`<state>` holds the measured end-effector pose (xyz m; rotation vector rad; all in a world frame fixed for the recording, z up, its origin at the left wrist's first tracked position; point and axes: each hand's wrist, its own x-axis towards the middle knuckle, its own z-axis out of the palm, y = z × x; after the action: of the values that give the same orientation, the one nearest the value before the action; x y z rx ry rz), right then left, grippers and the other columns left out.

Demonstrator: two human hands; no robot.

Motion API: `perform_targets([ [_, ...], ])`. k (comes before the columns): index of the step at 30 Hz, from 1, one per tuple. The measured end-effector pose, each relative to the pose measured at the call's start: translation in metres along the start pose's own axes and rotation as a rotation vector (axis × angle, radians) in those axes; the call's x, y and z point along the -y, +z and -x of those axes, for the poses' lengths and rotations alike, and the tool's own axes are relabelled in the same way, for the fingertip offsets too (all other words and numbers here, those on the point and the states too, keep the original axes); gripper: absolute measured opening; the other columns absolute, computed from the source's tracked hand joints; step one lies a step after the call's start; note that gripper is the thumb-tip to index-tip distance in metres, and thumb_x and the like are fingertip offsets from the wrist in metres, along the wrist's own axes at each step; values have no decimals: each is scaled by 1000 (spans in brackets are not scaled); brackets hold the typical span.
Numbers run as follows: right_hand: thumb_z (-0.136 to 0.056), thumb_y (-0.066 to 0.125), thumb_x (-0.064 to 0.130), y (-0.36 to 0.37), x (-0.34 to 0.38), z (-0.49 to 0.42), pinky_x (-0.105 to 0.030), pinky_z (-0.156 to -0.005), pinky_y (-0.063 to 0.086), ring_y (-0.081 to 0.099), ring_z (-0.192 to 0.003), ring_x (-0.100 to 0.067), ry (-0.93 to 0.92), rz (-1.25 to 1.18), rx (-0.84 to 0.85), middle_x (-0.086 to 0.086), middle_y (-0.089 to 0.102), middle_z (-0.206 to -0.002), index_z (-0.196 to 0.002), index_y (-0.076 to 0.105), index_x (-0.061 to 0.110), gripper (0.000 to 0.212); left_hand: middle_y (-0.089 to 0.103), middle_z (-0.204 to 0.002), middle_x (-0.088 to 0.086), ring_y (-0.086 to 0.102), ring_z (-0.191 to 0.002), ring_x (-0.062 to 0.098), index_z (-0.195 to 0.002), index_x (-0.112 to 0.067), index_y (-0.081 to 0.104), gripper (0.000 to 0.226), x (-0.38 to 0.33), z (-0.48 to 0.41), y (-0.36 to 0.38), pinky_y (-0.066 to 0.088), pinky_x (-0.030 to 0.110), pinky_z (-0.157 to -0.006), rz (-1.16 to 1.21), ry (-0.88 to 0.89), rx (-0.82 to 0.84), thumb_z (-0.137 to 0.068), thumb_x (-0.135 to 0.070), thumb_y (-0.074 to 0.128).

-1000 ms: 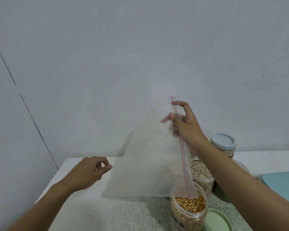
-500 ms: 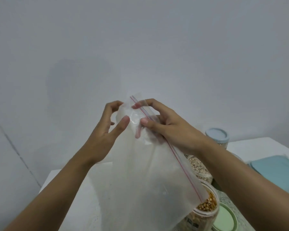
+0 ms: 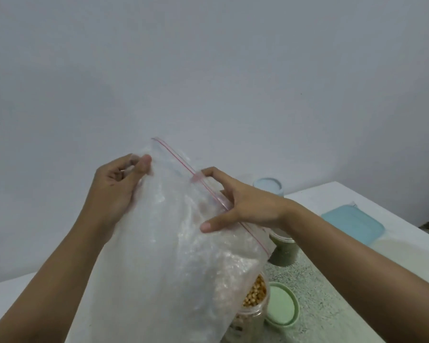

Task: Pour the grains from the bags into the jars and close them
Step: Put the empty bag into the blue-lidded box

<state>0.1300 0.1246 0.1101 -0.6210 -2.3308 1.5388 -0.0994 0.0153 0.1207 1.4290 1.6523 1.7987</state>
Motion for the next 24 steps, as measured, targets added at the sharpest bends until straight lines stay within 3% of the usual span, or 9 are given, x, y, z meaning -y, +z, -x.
perform_targets([
  [2, -78, 88, 30, -19, -12, 7, -43, -91, 60, 70, -97, -30, 16, 52, 46, -15, 69, -117, -130, 56, 32, 61, 50, -70, 13, 44, -61, 23, -83, -8, 65, 38, -5, -3, 9, 39, 25, -55, 5, -22, -70, -95, -44, 64],
  [5, -87, 81, 17, -55, -28, 18, -21, -67, 51, 62, -71, -10, -28, 18, 36, -5, 68, -86, -112, 65, 14, 31, 38, -67, 17, 32, -59, 28, -78, -16, 67, 31, -12, -4, 29, 31, 26, -51, 18, -53, -122, -94, -43, 65],
  [7, -88, 80, 14, -85, -41, 27, -20, -63, 42, 52, -63, -10, -89, -1, 50, 1, 58, -74, -95, 64, 8, 18, 39, -62, 16, 30, -58, 29, -74, -20, 69, 29, -17, -1, 46, 32, 21, -48, 12, -73, -116, -95, -40, 65],
  [9, -85, 80, 13, -116, -59, 33, -25, -65, 40, 52, -66, -15, -142, -63, 41, -5, 55, -74, -85, 62, 5, 20, 45, -63, 20, 35, -57, 28, -83, -17, 73, 25, -22, 3, 66, 38, 16, -45, 31, -93, -113, -96, -36, 63],
  [11, -81, 77, 5, -139, -75, 36, -24, -61, 46, 58, -63, -16, -151, -347, -64, -5, 60, -72, -80, 61, 5, 16, 44, -56, 20, 41, -46, 24, -96, -13, 73, 23, -27, 10, 84, 40, 15, -43, 48, -99, -93, -97, -31, 60],
  [14, -79, 71, 3, -163, -96, 39, -23, -60, 55, 66, -65, -15, -141, -786, -201, -5, 68, -78, -88, 63, 11, 15, 42, -49, 8, 41, -38, 15, -104, -15, 72, 22, -28, 19, 117, 41, 17, -40, 67, -126, -116, -99, -29, 57],
  [17, -85, 67, 6, -178, -114, 43, -30, -74, 60, 68, -82, -19, -115, -1106, -235, -5, 70, -93, -105, 64, 17, 23, 45, -50, 6, 45, -39, 16, -109, -18, 69, 19, -27, 28, 146, 42, 19, -41, 64, -167, -141, -101, -28, 55],
  [21, -96, 61, 11, -186, -121, 52, -34, -86, 60, 72, -93, -21, -87, -1305, -155, -4, 72, -102, -109, 69, 15, 15, 48, -50, 6, 47, -40, 17, -114, -25, 66, 16, -23, 37, 167, 43, 21, -45, 48, -193, -109, -102, -28, 55],
  [24, -94, 57, 13, -186, -125, 55, -30, -89, 58, 73, -91, -20, -117, -1322, -133, -6, 73, -100, -111, 72, 7, 23, 48, -49, 5, 46, -41, 16, -118, -24, 63, 17, -21, 41, 175, 42, 20, -46, 38, -215, -106, -103, -28, 55],
])
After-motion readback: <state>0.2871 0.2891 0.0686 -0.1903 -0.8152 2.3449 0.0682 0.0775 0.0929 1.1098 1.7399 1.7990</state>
